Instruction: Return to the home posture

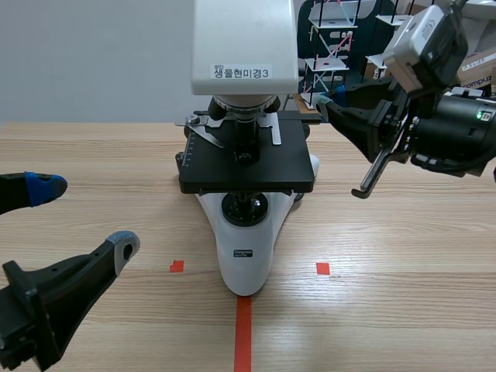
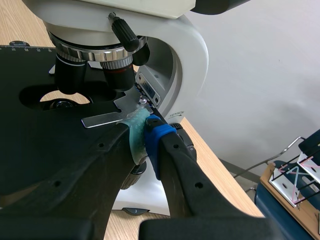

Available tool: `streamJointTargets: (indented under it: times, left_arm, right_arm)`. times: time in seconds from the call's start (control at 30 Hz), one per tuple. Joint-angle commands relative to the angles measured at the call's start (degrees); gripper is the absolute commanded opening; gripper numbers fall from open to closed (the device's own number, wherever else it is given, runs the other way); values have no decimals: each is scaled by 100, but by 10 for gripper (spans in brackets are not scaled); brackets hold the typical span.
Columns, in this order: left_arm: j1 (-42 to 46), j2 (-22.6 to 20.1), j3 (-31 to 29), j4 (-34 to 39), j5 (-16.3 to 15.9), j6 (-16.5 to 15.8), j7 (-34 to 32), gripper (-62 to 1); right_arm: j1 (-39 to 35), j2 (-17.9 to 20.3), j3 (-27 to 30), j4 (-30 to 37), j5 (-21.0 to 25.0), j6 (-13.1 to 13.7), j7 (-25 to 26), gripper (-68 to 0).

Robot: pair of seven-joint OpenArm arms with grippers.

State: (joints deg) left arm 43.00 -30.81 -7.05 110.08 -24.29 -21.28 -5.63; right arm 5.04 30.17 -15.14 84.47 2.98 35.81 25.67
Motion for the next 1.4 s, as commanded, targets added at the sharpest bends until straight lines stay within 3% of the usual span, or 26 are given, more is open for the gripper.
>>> streamJointTargets:
  times: [0.0,0.7,0.8,0.93,1.07,1.2,1.37]
  left_arm:
    - [-2,28,0,35,-35,-9,-81,14]
    - [-2,28,0,35,-37,-9,-81,14]
    - [-2,28,0,35,-37,-9,-83,14]
    - [-2,28,0,35,-37,-9,-81,14]
    - [-2,28,0,35,-37,-9,-81,14]
    - [-2,28,0,35,-37,-9,-81,14]
    - [-2,28,0,35,-37,-9,-81,14]
  right_arm:
    - [98,59,52,42,85,-42,85,-675]
    - [52,59,55,42,85,-48,83,-674]
    - [-83,61,61,63,127,-358,87,-644]
    - [-706,61,214,282,133,-1097,111,-555]
    - [-1740,61,632,787,133,-1698,579,-454]
    - [-2883,2,1110,1370,133,-1698,938,-370]
    - [-4072,-415,1692,1797,177,-1596,1150,-145]
